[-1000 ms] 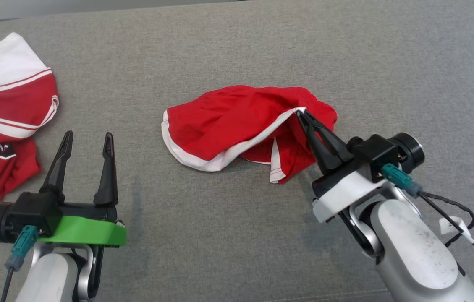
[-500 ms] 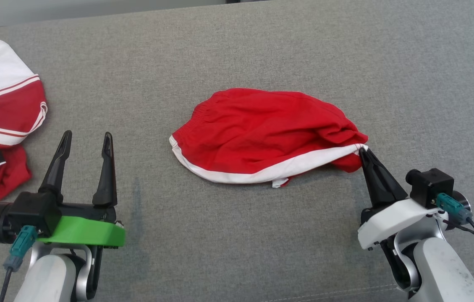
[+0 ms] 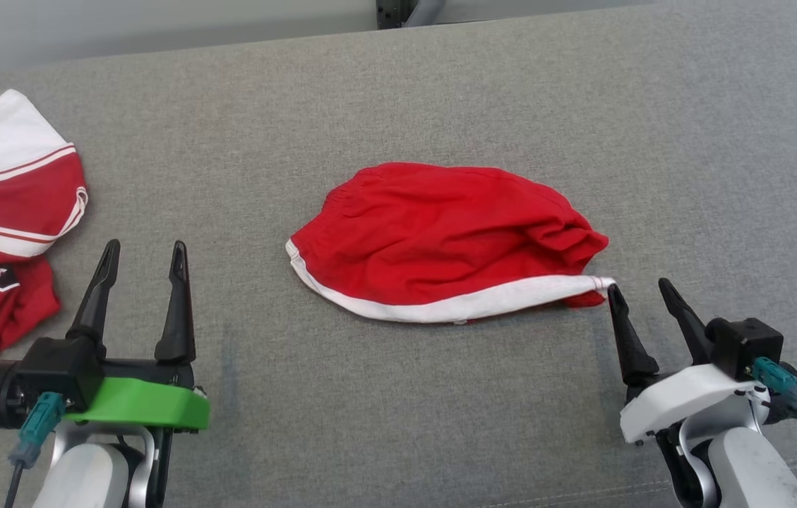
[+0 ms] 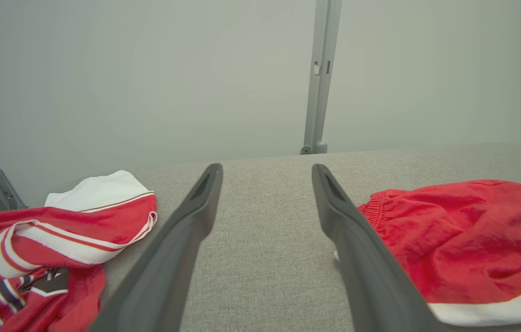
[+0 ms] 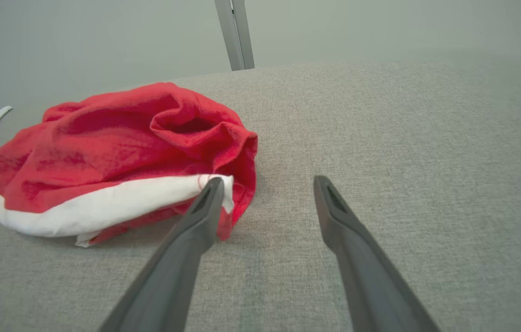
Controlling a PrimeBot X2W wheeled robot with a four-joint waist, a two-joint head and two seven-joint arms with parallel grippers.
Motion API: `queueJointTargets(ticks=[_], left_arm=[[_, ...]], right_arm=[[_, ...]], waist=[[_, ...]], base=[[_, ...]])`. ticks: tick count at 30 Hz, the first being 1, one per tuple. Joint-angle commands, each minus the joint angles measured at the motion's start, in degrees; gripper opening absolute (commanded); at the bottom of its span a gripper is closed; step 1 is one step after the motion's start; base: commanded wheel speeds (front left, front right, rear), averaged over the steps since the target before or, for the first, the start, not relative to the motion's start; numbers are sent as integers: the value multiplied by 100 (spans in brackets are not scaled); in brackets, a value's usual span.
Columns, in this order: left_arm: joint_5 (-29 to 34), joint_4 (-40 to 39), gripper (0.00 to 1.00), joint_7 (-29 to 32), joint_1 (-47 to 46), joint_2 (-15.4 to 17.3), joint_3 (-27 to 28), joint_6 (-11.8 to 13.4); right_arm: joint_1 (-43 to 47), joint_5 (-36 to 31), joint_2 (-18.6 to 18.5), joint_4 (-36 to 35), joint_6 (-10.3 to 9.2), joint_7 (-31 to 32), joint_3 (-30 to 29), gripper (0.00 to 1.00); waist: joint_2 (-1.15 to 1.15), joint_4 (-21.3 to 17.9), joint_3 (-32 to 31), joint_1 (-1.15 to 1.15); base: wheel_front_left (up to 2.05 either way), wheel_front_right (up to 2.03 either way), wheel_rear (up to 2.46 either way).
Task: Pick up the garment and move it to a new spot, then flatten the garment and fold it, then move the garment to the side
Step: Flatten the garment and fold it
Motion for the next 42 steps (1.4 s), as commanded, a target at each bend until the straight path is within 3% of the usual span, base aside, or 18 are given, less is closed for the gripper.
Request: queueJointTargets(ticks=[1, 15, 31, 35, 42], left_arm=[[-52, 4, 100, -32, 87, 18, 13, 22], [-103, -94, 100, -11, 440, 31, 46, 216], [-126, -268, 100, 94, 373, 84, -36, 235], [-212, -245, 100, 363, -59, 137, -207, -58], [-678, 600, 100, 1396, -946, 174, -663, -893]], right_arm=[[108, 12, -28, -105, -2, -41, -30, 100], [292, -236, 76, -1478, -2, -67, -372, 100], [378, -231, 201, -1729, -1, 83, -373, 100], [235, -217, 218, -1727, -1, 114, -282, 100], [44, -172, 231, -1605, -1, 77, -23, 100]], waist=[[0, -20, -106, 0], [0, -41, -480, 0], [0, 61, -426, 0], [0, 2, -237, 0], [0, -286, 216, 0]], base=[[0, 0, 0], [0, 0, 0], [0, 0, 0], [0, 0, 0], [0, 0, 0]])
